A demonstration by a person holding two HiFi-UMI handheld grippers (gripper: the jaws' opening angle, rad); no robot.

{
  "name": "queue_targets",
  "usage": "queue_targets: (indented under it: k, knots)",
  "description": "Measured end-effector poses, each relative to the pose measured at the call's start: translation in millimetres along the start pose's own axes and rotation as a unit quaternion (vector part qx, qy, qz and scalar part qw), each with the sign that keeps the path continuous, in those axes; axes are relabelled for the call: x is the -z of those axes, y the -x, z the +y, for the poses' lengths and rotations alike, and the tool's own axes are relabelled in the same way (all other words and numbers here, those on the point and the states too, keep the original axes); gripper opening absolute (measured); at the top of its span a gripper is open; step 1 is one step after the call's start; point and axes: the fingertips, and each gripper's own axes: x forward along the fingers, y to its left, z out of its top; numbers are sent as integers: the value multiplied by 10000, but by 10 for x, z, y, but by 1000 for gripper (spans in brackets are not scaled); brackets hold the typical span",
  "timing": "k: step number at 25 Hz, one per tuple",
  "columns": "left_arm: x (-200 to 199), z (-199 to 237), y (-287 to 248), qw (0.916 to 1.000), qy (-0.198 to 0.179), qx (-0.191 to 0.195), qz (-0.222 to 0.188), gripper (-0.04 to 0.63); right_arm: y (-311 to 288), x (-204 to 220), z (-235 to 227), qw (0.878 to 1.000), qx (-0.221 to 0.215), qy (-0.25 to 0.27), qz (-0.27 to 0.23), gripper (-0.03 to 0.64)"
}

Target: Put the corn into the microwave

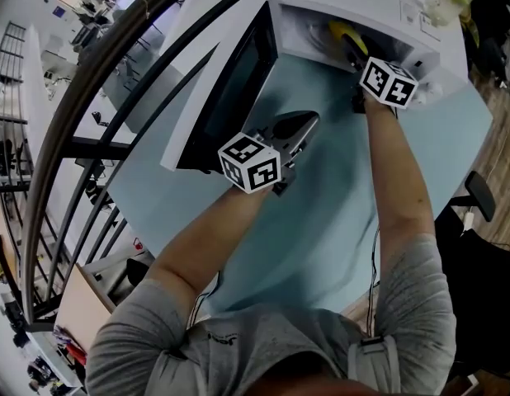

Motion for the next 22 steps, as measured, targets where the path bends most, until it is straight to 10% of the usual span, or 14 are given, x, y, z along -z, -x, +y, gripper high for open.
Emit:
queue_targets:
  k: [22]
  knots:
    - [-13,228,-84,9998,-59,-175,-43,18,-333,110,-139,9924,236,1044,604,247]
